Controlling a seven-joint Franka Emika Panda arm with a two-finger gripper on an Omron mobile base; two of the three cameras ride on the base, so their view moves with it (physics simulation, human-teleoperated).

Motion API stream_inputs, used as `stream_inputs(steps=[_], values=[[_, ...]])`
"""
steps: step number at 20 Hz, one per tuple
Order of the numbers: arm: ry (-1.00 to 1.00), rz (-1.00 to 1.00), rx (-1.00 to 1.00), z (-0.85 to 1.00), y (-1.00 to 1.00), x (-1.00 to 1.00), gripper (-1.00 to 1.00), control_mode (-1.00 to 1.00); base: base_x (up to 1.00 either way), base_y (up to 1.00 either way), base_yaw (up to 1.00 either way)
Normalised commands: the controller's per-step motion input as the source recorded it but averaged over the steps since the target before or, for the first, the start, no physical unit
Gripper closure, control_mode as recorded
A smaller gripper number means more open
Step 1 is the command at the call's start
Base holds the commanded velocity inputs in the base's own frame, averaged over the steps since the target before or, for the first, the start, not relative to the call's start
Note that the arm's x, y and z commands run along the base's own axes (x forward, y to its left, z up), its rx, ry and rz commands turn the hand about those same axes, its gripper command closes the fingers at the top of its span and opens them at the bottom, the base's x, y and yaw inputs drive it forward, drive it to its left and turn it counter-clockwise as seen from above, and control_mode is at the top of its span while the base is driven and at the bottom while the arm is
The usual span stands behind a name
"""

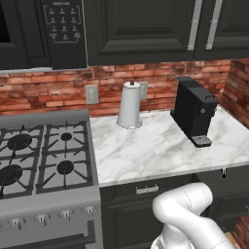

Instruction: Take the tongs from the drawer on the right and place them on the dining counter next to the tray containing the hot dog.

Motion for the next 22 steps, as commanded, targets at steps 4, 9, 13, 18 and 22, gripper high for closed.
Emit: stream_inputs(steps=[4, 9, 13, 18, 22], values=[[0.0, 0.0, -0.01, 0.0, 0.0, 0.0, -1.0, -1.0, 0.0, 0.0, 0.0], [0.0, 0.0, -0.01, 0.0, 0.0, -0.05, -1.0, -1.0, 0.0, 0.0, 0.0], [0.0, 0.0, -0.03, 0.0, 0.0, -0.24, -1.0, -1.0, 0.0, 0.0, 0.0], [0.0, 0.0, -0.04, 0.02, 0.0, -0.41, -1.0, -1.0, 0.0, 0.0, 0.0], [0.02, 0.0, -0.03, 0.16, 0.0, -0.32, -1.0, -1.0, 0.0, 0.0, 0.0]])
